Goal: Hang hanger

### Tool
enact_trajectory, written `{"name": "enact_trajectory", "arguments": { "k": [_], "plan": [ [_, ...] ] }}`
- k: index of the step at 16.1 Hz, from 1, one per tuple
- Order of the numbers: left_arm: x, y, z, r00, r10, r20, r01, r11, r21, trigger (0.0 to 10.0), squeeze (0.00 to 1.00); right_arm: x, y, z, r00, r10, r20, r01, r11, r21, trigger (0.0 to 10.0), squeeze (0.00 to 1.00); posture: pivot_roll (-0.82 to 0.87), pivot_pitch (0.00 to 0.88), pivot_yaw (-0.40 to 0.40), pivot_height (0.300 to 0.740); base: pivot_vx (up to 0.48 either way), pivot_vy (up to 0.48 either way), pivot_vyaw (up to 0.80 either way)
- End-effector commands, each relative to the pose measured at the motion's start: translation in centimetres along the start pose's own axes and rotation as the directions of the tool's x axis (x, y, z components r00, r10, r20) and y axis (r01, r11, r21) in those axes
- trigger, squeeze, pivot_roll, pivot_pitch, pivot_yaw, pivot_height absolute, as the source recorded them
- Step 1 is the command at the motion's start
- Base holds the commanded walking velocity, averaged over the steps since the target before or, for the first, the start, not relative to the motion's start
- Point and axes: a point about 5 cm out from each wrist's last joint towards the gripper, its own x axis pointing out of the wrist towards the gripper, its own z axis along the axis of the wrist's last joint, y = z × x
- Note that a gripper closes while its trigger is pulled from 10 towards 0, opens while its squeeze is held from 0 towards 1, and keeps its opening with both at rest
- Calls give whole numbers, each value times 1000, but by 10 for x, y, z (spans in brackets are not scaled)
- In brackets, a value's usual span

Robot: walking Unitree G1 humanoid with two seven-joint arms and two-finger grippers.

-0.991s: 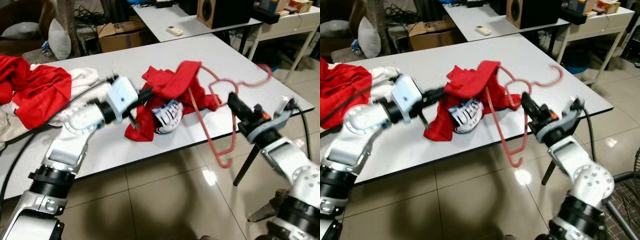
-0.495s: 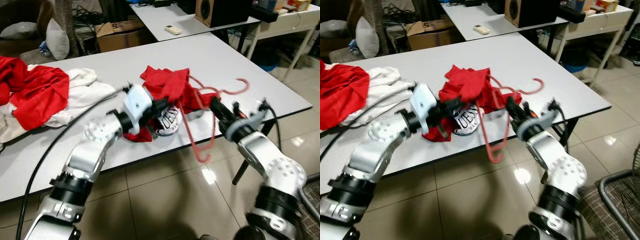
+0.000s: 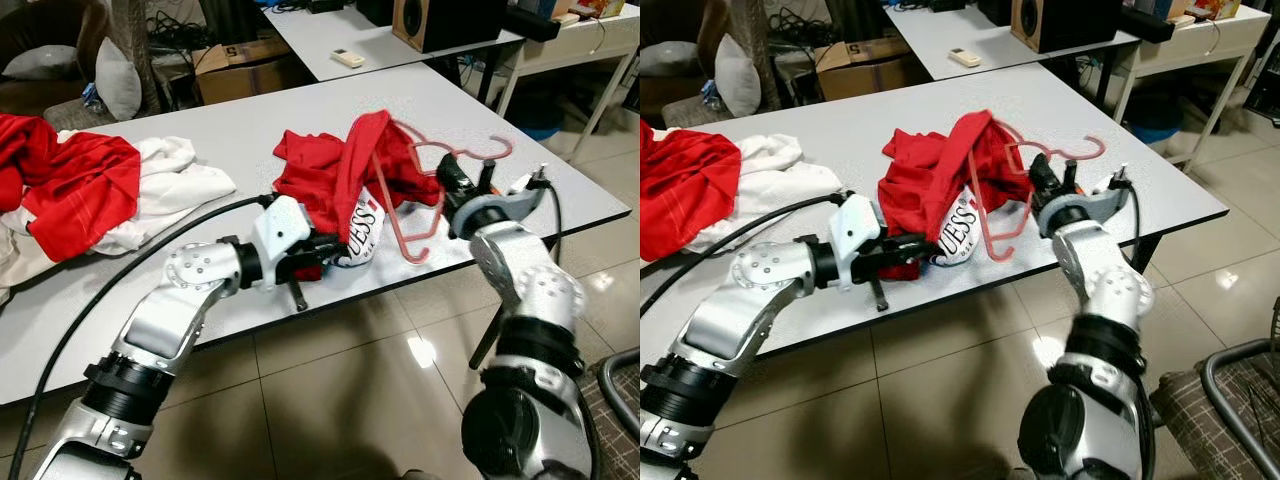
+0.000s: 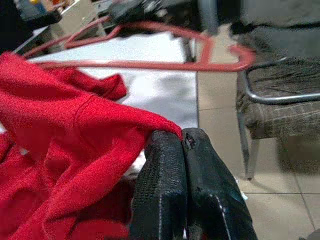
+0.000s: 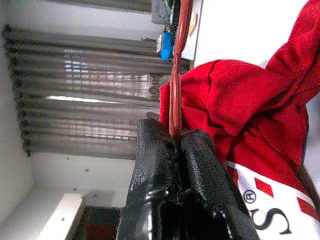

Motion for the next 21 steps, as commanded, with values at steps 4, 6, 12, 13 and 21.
{"name": "enact_trajectory", "arguments": {
  "k": [4,6,12,13,21],
  "plan": [
    [10,-9,10,997,-69,18,68,997,34,0,0,18,14,-8,999,-30,41,31,999,-33,10000,0,-165,0,102,740,0,0,0],
    [16,-12,13,997,-79,26,78,996,40,0,0,25,16,-16,998,-53,25,55,995,-81,10000,0,-164,0,104,740,0,0,0],
    [25,-17,26,993,-98,64,94,993,75,0,0,34,8,-35,992,-121,-29,116,984,-136,10000,0,-155,0,98,740,0,0,0],
    [25,-9,26,998,-39,57,35,996,84,0,0,34,8,-37,992,-125,-36,118,981,-156,10000,0,-155,0,98,740,0,0,0],
    [-10,35,46,970,184,156,-213,957,195,0,0,1,-32,-11,984,-160,-79,140,967,-211,10000,0,-152,0,95,740,0,0,0]
  ]
}}
